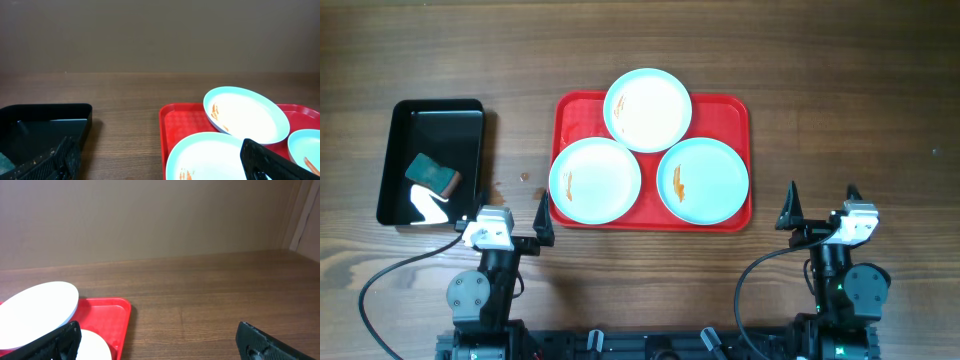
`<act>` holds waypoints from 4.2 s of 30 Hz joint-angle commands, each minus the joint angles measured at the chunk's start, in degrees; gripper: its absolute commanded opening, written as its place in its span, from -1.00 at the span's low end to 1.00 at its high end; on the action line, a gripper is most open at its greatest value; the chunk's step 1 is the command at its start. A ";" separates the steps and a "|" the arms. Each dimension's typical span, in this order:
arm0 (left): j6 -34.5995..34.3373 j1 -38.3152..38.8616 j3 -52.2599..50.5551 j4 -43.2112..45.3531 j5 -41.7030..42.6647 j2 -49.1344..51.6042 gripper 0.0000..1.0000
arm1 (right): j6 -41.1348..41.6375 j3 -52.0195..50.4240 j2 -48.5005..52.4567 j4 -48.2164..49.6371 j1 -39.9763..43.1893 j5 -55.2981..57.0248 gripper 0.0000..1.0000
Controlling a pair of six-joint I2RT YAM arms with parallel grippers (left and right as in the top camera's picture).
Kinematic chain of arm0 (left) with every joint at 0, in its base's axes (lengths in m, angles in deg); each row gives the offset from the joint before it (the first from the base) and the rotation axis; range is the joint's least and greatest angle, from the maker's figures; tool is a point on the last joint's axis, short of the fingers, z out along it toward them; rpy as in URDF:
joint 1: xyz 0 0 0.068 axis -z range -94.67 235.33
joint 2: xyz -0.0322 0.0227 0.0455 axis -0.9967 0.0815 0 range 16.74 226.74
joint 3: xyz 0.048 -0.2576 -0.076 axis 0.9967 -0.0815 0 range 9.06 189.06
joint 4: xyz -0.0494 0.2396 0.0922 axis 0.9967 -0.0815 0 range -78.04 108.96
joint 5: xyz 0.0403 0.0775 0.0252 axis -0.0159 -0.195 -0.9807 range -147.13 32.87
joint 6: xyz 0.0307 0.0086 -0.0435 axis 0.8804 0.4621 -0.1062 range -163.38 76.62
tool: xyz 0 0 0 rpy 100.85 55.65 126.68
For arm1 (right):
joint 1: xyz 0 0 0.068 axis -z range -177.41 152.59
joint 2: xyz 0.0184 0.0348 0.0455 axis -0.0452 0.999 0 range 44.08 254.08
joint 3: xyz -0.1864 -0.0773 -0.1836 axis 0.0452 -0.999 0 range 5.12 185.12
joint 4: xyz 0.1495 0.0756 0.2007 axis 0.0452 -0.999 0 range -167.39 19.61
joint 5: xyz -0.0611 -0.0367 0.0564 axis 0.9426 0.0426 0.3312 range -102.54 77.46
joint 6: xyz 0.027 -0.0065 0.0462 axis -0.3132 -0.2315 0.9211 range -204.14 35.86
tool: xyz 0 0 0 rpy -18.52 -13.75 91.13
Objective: Clean dirty plates on tray and stack at the side
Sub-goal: 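Move the left gripper toward the black tray on the left, then lower the left gripper and grasp the green scrub sponge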
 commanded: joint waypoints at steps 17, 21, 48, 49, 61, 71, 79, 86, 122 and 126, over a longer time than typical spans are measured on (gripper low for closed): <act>-11.17 0.28 -0.35 30.62 64.00 -0.44 1.00 | 0.44 -0.33 -0.13 0.33 0.28 -0.92 0.99; -12.70 0.28 -0.35 46.31 69.35 -0.44 1.00 | 0.44 -0.33 -0.13 0.33 0.28 -0.92 0.99; -12.68 -20.68 33.90 -3.93 54.62 34.97 1.00 | 0.44 -0.33 -0.13 0.33 0.28 -0.92 0.99; -12.83 -20.68 34.69 -3.26 56.30 36.98 1.00 | 0.44 -0.33 -0.13 0.33 0.28 -0.92 0.99; -23.87 -20.63 36.20 6.43 71.06 42.88 1.00 | 0.46 -0.33 -0.13 0.33 0.28 -0.92 0.99; -22.58 -20.63 46.71 -0.55 62.03 39.21 0.99 | 0.44 -0.33 -0.13 0.35 0.28 -0.92 0.99; -4.26 -17.53 56.63 -38.53 21.51 42.27 0.99 | 0.44 -0.33 -0.13 0.33 0.28 -0.92 0.99; -4.24 -5.18 64.22 -50.34 -1.25 53.55 1.00 | 0.44 -0.33 -0.13 0.33 0.26 -0.92 1.00; -39.93 -9.11 68.85 -43.43 -24.74 83.95 1.00 | 0.44 -0.33 -0.13 0.33 0.26 -0.92 0.99; -41.18 -14.40 68.85 -43.52 -22.95 87.60 1.00 | 0.44 -0.33 -0.13 0.33 0.28 -0.92 0.99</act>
